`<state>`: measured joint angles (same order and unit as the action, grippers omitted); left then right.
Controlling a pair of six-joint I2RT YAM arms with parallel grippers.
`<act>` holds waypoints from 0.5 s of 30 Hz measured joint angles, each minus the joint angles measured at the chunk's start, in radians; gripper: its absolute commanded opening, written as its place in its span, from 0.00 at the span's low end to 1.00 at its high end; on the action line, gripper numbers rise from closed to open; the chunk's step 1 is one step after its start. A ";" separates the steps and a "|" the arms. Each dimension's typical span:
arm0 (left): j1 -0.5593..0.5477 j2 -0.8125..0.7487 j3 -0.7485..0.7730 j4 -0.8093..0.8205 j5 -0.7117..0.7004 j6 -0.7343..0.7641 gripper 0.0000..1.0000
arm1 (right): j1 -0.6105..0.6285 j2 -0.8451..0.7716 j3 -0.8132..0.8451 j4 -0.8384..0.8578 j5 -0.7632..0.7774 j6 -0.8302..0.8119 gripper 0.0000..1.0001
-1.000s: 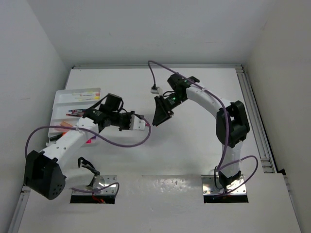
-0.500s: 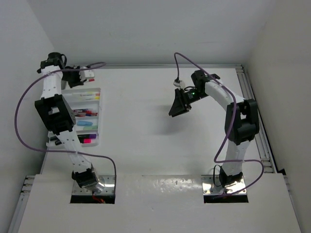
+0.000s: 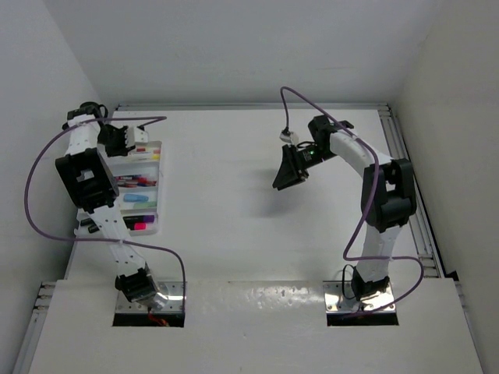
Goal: Sort the stationery into containers
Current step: Place the stationery into the container
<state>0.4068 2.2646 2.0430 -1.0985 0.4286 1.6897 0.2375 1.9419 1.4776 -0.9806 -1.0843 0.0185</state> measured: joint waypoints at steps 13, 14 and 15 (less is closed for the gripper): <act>-0.024 0.003 0.066 0.126 0.024 -0.329 1.00 | -0.026 0.014 0.031 -0.039 0.088 -0.039 0.45; -0.032 -0.006 0.077 0.150 0.023 -0.430 1.00 | -0.032 0.005 0.031 -0.032 0.122 -0.038 0.46; -0.044 -0.022 0.084 0.174 0.018 -0.522 1.00 | -0.040 -0.009 0.028 -0.021 0.155 -0.031 0.47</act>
<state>0.3626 2.2425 2.1265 -0.9241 0.4469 1.1679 0.1974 1.9331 1.5055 -1.0016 -0.9295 -0.0120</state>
